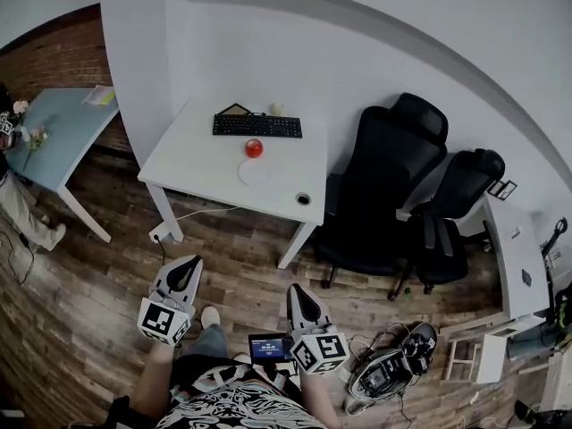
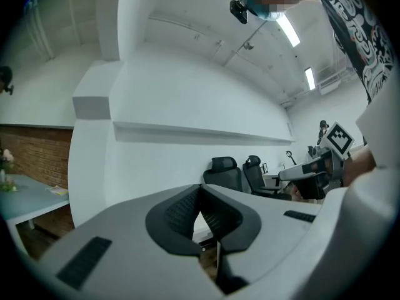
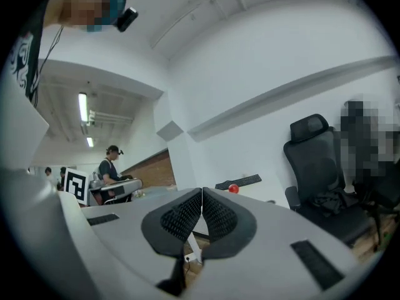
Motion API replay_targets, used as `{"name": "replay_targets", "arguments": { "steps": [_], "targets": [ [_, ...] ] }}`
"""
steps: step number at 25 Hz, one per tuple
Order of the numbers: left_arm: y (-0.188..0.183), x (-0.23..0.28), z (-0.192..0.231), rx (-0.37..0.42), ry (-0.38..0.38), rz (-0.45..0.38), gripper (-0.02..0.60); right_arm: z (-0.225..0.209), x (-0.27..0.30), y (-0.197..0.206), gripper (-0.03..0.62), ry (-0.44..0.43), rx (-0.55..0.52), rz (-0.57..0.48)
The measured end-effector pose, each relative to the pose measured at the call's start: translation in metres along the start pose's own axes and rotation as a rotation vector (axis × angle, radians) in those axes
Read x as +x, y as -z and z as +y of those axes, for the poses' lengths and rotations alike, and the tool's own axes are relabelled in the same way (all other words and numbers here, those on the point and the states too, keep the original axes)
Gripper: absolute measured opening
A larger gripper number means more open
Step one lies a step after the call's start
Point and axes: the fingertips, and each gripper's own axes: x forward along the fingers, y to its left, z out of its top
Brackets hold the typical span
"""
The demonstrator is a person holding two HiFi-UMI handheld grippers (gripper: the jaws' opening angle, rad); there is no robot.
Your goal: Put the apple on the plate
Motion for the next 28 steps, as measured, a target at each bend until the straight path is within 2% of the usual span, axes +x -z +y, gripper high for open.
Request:
{"name": "replay_targets", "arguments": {
  "steps": [1, 4, 6, 16, 28],
  "targets": [
    [0.001, 0.002, 0.002, 0.002, -0.008, 0.006, 0.013, -0.002, 0.003, -0.001, 0.028, 0.005, -0.012, -0.004],
    [0.004, 0.012, 0.011, -0.001, -0.035, 0.041, 0.012, -0.01, 0.016, -0.005, 0.028, 0.063, -0.141, 0.019],
    [0.005, 0.021, 0.019, -0.014, -0.047, 0.06, 0.012, -0.015, 0.025, -0.009, 0.028, 0.077, -0.174, 0.022],
    [0.025, 0.099, 0.059, -0.004, -0.032, 0.093, 0.012, -0.059, 0.099, -0.012, 0.028, 0.127, -0.183, 0.048],
    [0.034, 0.25, 0.179, 0.005, -0.021, 0.086, 0.013, -0.124, 0.273, -0.034, 0.028, 0.204, -0.196, 0.108]
  ]
}}
